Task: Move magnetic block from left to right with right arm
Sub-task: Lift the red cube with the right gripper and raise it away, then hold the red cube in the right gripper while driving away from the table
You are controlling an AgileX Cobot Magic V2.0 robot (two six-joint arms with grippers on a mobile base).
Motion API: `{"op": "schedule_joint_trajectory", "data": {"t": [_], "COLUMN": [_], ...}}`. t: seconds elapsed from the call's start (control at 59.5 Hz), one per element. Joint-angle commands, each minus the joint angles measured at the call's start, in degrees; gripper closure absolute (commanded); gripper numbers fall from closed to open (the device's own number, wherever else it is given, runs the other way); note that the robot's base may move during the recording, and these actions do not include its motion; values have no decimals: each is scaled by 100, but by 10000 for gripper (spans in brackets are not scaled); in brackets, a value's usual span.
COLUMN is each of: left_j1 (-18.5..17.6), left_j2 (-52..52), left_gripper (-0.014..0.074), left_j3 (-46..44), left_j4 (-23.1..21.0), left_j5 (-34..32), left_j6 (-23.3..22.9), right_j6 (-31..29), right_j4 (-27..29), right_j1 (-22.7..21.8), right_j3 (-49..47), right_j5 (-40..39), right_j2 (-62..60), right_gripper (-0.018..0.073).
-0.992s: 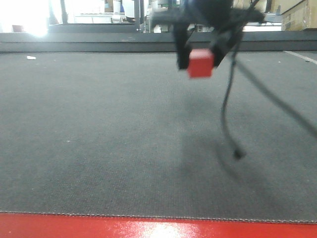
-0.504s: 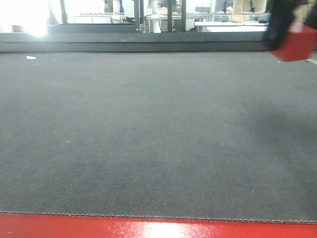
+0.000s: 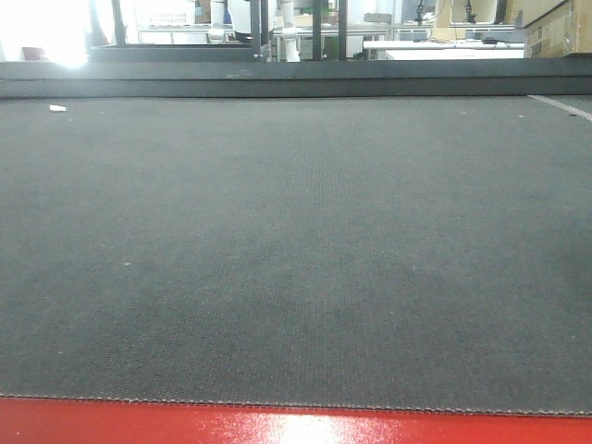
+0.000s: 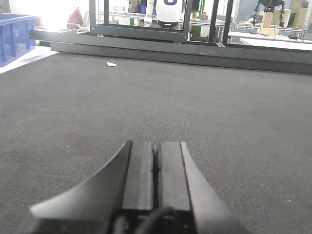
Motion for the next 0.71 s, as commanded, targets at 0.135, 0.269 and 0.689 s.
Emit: {"op": "schedule_joint_trajectory", "data": {"t": [0.135,0.269,0.689], "left_j1": [-5,-5,-5], "left_j2": [-85,-85,-85], "left_gripper": [713,713,713], "left_j3": [53,53,53], "left_j4": [0,0,0], "left_j5": [-510,-510,-510], "left_j6": [-25,-25,-25], "right_j6": [-63,-63,-63], "right_j4": [-32,-36,-36], "right_j1": [-8,-8,-8], "right_j3": [-145,-145,-145], "right_j5": [-372,-372,-372], "right_j2": [-1289,-1867,-2593], "right_gripper": [376,376,376]}}
